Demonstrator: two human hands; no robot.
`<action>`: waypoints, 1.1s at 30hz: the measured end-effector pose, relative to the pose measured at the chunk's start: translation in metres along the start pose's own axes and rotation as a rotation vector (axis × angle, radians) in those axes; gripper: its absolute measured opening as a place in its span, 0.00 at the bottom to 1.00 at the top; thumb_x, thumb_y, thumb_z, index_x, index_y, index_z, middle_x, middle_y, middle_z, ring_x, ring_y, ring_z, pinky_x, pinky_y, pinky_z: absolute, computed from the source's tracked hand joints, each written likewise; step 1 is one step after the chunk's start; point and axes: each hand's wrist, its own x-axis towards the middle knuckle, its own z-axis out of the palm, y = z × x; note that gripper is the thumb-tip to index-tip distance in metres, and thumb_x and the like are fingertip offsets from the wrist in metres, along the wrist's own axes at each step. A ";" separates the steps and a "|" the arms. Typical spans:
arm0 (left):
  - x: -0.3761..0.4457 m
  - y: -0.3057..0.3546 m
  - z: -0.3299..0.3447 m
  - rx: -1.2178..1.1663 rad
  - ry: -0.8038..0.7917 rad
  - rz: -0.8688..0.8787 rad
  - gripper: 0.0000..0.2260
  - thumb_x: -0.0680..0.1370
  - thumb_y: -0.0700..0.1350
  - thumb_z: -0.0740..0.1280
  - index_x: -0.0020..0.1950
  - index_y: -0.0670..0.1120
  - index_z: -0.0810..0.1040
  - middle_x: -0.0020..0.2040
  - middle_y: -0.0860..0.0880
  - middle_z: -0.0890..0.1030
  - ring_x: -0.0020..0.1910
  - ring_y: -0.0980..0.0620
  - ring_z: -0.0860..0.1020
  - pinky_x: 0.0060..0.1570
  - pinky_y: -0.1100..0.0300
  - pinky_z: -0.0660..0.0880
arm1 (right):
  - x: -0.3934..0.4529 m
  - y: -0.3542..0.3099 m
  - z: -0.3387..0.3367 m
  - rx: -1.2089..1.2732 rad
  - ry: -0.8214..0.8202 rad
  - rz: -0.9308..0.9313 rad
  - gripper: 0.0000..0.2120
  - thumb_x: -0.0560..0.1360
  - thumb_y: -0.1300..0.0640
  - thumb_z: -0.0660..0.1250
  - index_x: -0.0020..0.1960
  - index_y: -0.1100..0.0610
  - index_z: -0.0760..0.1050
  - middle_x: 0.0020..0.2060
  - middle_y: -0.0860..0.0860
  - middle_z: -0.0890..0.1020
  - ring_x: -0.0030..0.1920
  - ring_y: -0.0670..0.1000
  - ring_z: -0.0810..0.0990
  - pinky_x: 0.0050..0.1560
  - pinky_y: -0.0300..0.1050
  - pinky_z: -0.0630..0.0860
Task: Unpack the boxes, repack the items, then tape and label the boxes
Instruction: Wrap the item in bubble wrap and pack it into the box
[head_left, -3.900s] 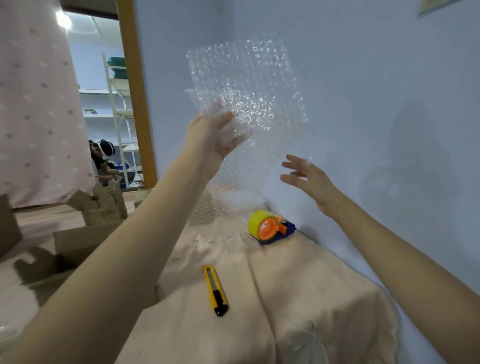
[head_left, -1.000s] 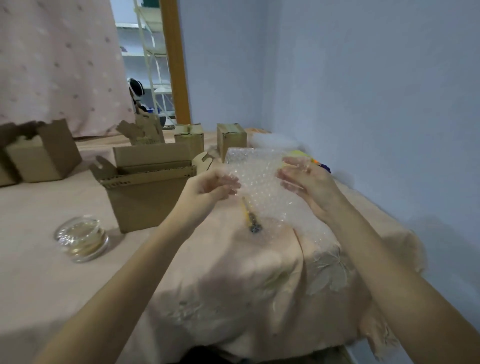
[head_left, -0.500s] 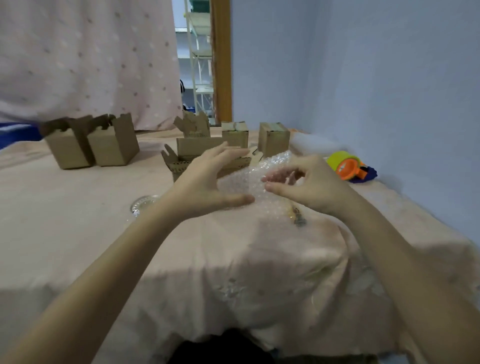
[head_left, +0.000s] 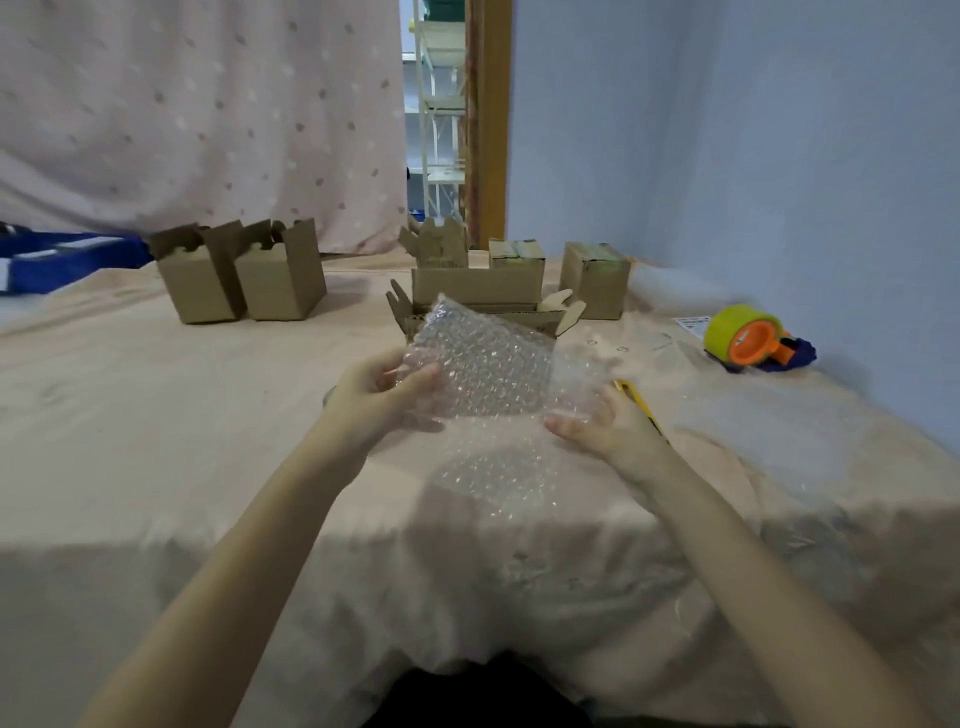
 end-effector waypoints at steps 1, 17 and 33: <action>-0.001 -0.005 -0.002 -0.040 0.037 -0.037 0.04 0.79 0.38 0.65 0.50 0.42 0.79 0.34 0.52 0.82 0.32 0.55 0.80 0.32 0.61 0.79 | 0.004 0.008 0.004 0.081 -0.030 0.056 0.41 0.60 0.53 0.77 0.69 0.63 0.67 0.64 0.55 0.76 0.58 0.51 0.80 0.57 0.48 0.78; -0.001 -0.054 -0.014 -0.083 0.075 -0.222 0.08 0.79 0.30 0.61 0.54 0.39 0.73 0.46 0.40 0.81 0.34 0.52 0.80 0.33 0.63 0.78 | 0.031 0.033 0.023 0.107 -0.026 0.190 0.23 0.67 0.58 0.76 0.60 0.62 0.76 0.48 0.55 0.85 0.45 0.52 0.84 0.48 0.48 0.81; -0.006 -0.091 0.004 1.296 0.090 0.385 0.26 0.61 0.36 0.71 0.59 0.35 0.76 0.57 0.33 0.76 0.54 0.33 0.76 0.48 0.46 0.76 | 0.039 0.046 0.023 -0.624 0.169 0.087 0.27 0.72 0.44 0.72 0.55 0.68 0.76 0.48 0.62 0.81 0.50 0.60 0.80 0.55 0.52 0.75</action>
